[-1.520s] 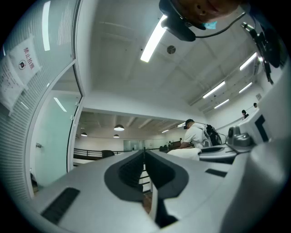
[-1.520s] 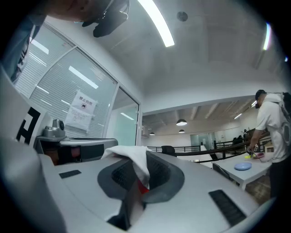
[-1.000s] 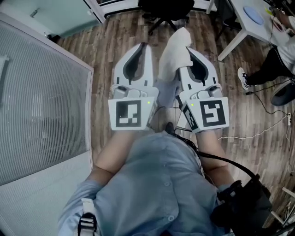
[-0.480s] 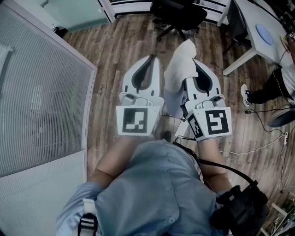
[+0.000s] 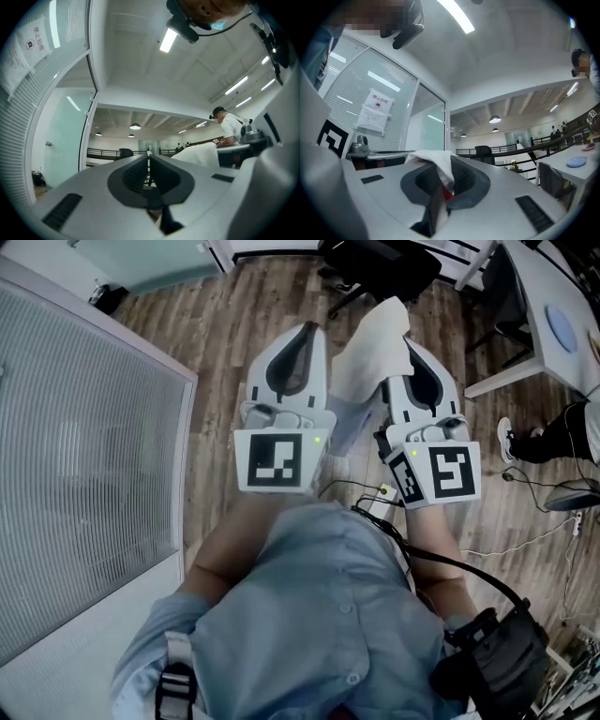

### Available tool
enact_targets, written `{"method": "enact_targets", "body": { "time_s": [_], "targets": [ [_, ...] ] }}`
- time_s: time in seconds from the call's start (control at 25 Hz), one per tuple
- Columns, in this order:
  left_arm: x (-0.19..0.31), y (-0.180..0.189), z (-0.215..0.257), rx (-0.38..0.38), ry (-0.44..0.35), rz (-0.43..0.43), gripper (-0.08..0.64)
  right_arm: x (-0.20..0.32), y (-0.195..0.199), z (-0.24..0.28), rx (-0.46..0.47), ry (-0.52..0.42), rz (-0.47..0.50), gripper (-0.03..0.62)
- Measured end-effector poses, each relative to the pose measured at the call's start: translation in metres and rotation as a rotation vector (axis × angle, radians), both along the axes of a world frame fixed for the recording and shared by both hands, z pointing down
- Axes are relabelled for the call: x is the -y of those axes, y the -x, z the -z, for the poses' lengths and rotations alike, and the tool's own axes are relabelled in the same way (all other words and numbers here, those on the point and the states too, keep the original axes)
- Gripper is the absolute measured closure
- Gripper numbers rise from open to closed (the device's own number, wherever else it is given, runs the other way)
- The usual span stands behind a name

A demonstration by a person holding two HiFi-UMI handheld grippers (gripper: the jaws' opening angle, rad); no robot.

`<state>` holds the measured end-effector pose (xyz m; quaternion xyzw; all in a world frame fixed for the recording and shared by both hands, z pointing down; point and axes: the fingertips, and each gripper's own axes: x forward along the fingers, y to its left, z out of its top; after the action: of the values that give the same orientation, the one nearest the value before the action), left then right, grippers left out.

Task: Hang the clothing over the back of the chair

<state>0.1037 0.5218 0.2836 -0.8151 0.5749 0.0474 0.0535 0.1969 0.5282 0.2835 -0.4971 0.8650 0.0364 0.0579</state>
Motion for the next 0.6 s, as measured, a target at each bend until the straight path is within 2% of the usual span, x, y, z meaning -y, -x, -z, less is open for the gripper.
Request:
{"method": "enact_targets", "body": {
  "time_s": [0.32, 0.6],
  "targets": [
    [0.09, 0.051, 0.03, -0.013, -0.057, -0.038, 0.541, 0.092, 0.057, 0.032, -0.004, -0.055, -0.017, 0.557],
    [0.138, 0.071, 0.029, 0.01, -0.085, -0.04, 0.541, 0.137, 0.078, 0.034, -0.018, -0.071, -0.019, 0.557]
  ]
}}
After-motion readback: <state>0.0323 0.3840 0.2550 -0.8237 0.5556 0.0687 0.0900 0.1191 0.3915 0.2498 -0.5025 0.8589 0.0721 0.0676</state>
